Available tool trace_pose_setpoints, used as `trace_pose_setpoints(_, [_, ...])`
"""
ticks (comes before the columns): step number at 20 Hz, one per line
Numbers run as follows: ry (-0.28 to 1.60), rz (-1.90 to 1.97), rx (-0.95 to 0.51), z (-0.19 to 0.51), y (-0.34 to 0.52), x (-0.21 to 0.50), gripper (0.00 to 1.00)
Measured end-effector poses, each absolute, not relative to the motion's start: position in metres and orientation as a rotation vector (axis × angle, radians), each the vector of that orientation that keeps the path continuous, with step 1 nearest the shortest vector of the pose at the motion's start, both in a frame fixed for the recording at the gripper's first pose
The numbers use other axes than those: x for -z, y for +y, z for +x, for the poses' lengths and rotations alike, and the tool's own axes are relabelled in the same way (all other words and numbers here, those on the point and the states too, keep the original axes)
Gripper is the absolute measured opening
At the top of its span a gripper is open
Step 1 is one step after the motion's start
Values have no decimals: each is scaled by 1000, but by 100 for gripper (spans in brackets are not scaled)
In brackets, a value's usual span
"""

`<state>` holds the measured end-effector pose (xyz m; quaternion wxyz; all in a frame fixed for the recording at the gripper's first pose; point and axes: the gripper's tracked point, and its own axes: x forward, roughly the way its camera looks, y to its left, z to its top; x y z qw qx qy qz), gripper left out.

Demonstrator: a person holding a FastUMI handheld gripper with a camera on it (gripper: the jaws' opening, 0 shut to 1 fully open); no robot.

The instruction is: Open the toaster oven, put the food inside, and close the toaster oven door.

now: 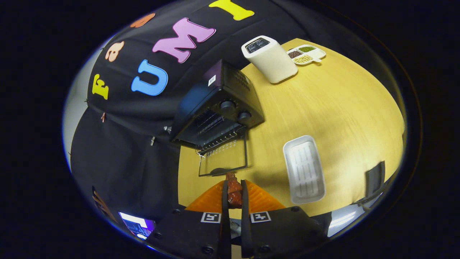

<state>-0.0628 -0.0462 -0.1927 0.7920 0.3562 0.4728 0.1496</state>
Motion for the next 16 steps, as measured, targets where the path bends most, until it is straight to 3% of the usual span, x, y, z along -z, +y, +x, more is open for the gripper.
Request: trace_pose_setpoints(16, [759, 921, -268, -20, 94, 186, 15])
